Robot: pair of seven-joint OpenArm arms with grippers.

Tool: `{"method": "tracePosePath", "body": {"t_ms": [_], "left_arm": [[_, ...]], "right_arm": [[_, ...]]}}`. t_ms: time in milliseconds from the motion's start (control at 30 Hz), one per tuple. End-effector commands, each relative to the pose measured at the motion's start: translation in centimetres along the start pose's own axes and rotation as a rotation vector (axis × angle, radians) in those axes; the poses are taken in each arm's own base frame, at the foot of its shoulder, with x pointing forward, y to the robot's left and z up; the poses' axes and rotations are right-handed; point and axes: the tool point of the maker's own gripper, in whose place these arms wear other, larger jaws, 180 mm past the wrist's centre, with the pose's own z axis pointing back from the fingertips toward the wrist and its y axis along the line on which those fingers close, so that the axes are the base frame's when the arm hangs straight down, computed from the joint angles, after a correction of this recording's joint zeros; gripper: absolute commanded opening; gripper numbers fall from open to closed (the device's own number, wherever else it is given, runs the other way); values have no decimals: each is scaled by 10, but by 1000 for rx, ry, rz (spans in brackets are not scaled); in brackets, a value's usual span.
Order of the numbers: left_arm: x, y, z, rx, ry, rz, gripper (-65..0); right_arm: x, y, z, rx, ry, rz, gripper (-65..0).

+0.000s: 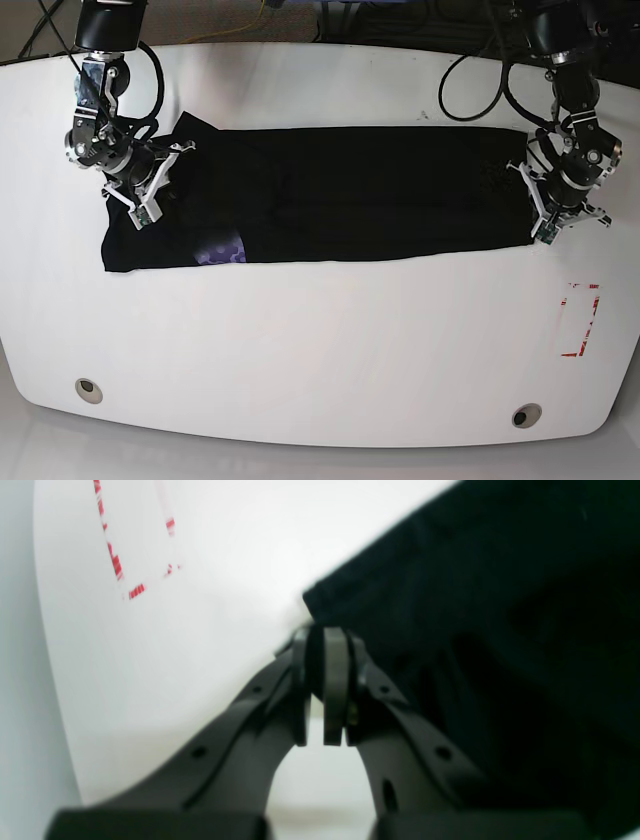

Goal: Layout the t-shirt on the table in an organized manner, then fold the t-shirt properly
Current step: 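Tuck and press the shirt side edge with the left gripper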

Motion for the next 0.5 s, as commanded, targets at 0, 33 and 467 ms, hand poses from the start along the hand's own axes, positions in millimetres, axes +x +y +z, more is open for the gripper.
{"method": "tracePosePath", "body": {"t_ms": [0,33,467], "left_arm": [[7,25,18,79,-33,-4,-621],[7,28,20,89,-36,-5,-621],[41,59,22,159,-109,13,-621]], "right_arm": [[-18,1,-1,-3,89,23,-650],[-18,2,-2,-2,89,22,-650],[-18,2,-2,-1,87,20,-650]]}}
